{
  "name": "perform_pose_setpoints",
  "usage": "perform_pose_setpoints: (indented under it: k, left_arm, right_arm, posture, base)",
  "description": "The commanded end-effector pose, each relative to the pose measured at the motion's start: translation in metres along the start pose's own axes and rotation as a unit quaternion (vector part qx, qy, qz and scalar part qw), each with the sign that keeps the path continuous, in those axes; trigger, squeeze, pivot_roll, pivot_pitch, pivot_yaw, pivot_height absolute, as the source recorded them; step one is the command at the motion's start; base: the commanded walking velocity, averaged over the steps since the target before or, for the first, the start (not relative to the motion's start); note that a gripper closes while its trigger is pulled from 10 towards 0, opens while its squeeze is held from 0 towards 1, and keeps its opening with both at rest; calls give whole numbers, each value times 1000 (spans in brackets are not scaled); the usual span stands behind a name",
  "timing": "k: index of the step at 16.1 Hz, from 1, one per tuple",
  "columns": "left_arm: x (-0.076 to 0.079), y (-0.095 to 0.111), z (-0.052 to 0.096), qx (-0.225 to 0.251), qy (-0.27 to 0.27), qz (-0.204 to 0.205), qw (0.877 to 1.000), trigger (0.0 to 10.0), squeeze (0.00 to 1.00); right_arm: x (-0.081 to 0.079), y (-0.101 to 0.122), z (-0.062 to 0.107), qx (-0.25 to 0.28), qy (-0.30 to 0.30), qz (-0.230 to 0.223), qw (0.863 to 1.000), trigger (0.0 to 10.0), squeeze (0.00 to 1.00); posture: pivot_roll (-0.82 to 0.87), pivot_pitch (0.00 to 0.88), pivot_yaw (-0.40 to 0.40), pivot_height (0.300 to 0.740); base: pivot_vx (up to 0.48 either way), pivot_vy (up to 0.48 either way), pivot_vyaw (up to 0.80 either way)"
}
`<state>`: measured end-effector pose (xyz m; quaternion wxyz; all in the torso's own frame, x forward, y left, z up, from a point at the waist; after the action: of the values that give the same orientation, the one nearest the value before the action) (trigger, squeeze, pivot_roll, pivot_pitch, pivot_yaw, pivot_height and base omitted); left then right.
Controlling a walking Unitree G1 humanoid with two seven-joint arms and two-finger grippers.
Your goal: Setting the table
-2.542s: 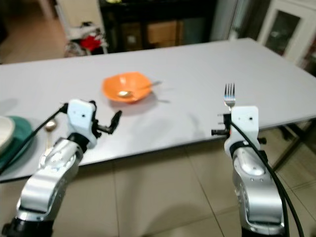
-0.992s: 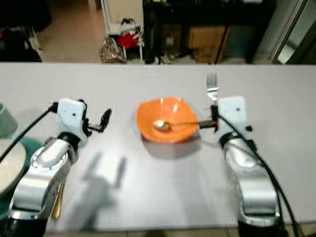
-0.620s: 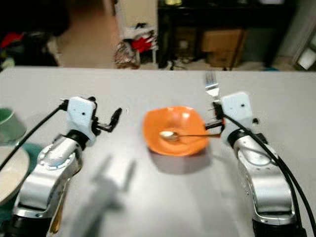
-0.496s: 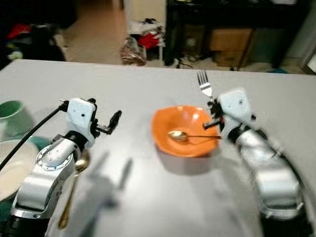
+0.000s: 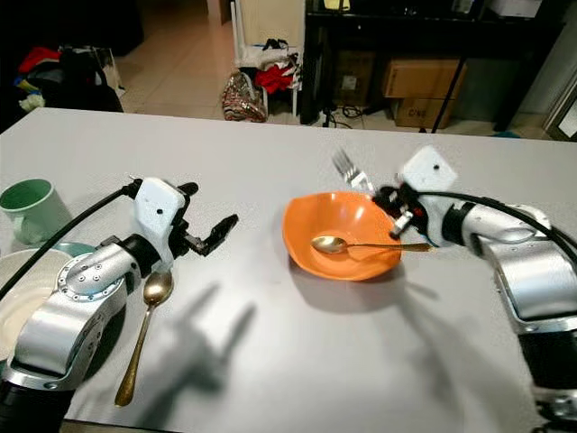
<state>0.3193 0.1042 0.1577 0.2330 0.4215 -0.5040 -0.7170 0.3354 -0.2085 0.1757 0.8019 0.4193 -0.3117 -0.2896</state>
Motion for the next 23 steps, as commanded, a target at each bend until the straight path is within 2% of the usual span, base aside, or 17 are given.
perform_pose_setpoints:
  k: [1, 4, 6, 11, 15, 18, 19, 20, 21, 23]
  left_arm:
    - [6, 8, 1, 7, -20, -8, 1000, 10000, 0]
    - [30, -1, 7, -16, -95, -5, 995, 10000, 0]
    - [46, -9, 12, -41, -155, -2, 987, 10000, 0]
    - [48, 1, 4, -33, -176, -8, 984, 10000, 0]
    - [49, 4, 3, -27, -185, -11, 982, 10000, 0]
    - [55, -4, 5, -53, -218, -23, 974, 10000, 0]
    - [55, -5, 5, -57, -221, -25, 973, 10000, 0]
    - [56, -8, 7, -64, -231, -26, 970, 10000, 0]
    - [57, -10, 9, -70, -241, -29, 968, 10000, 0]
    - [56, -12, 9, -74, -247, -31, 966, 10000, 0]
  right_arm:
    - [-1, 3, 3, -5, 28, 24, 999, 10000, 0]
    - [-15, -22, 9, -60, 132, 74, 987, 10000, 0]
    - [-14, -29, 0, -83, 153, 88, 981, 10000, 0]
    - [7, -27, -18, -118, 149, 100, 977, 10000, 0]
    - [6, -33, -20, -139, 171, 89, 971, 10000, 0]
    - [7, -27, -29, -132, 183, 81, 971, 10000, 8]
    - [7, -26, -30, -130, 184, 81, 971, 10000, 196]
    - [7, -24, -31, -128, 186, 81, 971, 10000, 455]
    - [7, -23, -31, -128, 187, 83, 970, 10000, 580]
    - [8, -22, -31, -127, 193, 86, 969, 10000, 667]
  posture:
    - [51, 0, 14, 740]
    - [45, 0, 31, 740]
    - [40, 0, 47, 740]
    - [38, 0, 58, 740]
    - [40, 0, 58, 740]
    - [41, 0, 64, 740]
    - [40, 0, 66, 740]
    - [40, 0, 66, 740]
    - [39, 0, 65, 740]
    - [36, 0, 65, 740]
  base:
    - [0, 0, 0]
    - [0, 0, 0]
    - [0, 0, 0]
    - [0, 0, 0]
    - [0, 0, 0]
    - [0, 0, 0]
    - [0, 0, 0]
    - [0, 0, 0]
    - [0, 0, 0]
    - [0, 0, 0]
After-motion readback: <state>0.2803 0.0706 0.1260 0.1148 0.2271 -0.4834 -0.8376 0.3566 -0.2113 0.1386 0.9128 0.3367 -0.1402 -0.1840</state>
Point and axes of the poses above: a point about 5 cm out from each wrist's last joint towards the gripper, its own z axis pointing back from the gripper into the wrist, its own y axis along the axis of the wrist's last joint, x = y × z, the point moved 5 cm from there along -z, pointing out of the wrist towards the gripper, and after that the axes turned 8 degrees about -z, right-handed, at the moved point
